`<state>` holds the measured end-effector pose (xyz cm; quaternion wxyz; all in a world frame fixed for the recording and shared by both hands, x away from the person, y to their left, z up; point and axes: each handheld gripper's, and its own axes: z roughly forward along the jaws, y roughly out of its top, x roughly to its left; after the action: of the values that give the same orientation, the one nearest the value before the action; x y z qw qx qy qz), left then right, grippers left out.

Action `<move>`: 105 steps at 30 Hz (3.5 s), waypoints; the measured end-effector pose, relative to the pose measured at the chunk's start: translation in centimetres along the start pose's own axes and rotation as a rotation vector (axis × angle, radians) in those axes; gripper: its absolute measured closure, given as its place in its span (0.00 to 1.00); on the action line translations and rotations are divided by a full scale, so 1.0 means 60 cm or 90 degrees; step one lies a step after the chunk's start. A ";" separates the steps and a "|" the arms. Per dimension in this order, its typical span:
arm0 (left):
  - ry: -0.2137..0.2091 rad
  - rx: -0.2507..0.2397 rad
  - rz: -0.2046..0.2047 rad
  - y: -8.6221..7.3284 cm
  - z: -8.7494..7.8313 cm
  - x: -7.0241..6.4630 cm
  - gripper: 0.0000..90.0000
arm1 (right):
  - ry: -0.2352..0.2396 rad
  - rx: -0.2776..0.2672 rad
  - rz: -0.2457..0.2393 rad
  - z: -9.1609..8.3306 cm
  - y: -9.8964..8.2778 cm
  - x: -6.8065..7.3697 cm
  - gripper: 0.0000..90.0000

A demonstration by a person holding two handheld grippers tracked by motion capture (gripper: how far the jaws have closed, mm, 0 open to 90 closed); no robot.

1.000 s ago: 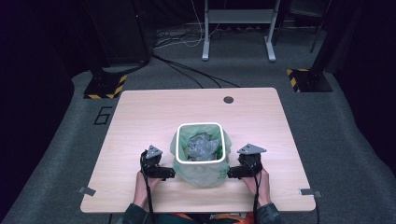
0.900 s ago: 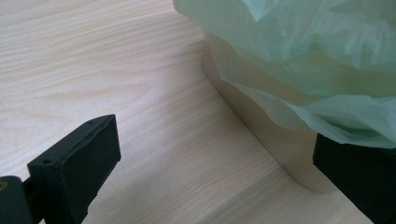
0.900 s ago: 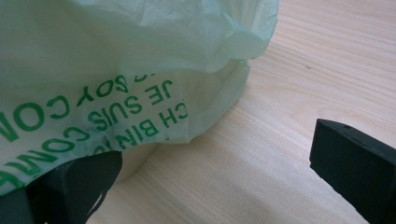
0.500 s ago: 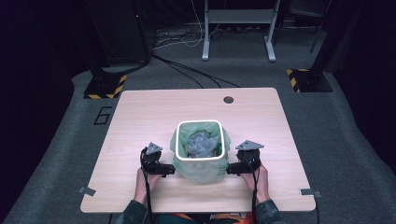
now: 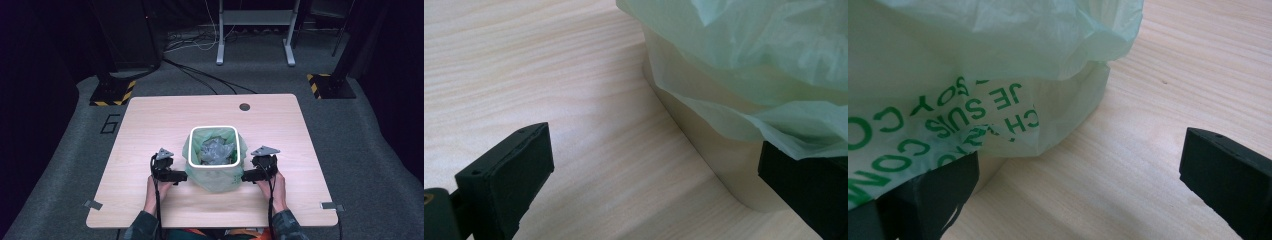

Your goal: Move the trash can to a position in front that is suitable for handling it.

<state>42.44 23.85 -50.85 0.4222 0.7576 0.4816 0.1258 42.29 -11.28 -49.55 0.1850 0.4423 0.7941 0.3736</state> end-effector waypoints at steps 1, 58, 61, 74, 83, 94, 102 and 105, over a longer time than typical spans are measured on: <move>0.000 0.000 0.000 0.000 0.000 0.000 0.01 | 0.000 0.002 0.003 0.001 0.001 0.000 0.02; -0.005 0.062 -0.025 0.084 0.050 0.051 0.02 | -0.013 0.073 0.044 0.079 0.066 -0.053 0.04; -0.002 0.062 -0.026 0.091 0.051 0.053 0.02 | -0.013 0.076 0.045 0.082 0.069 -0.056 0.04; -0.007 0.062 -0.048 0.108 0.066 0.066 0.02 | -0.019 0.080 0.051 0.091 0.079 -0.064 0.04; -0.007 0.056 -0.055 0.113 0.069 0.069 0.02 | -0.021 0.085 0.059 0.097 0.086 -0.069 0.04; -0.011 0.060 -0.040 0.098 0.057 0.073 0.00 | -0.006 0.085 0.072 0.092 0.075 -0.076 0.05; -0.014 0.068 -0.073 0.077 0.037 0.088 0.00 | -0.002 0.073 0.089 0.067 0.057 -0.094 0.07; -0.019 0.065 -0.078 0.073 0.029 0.089 0.00 | 0.000 0.069 0.093 0.055 0.050 -0.103 0.07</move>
<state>48.92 26.65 -49.71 0.3967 0.7491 0.5267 0.0636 49.39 -14.05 -49.66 0.1329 0.5080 0.7791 0.3425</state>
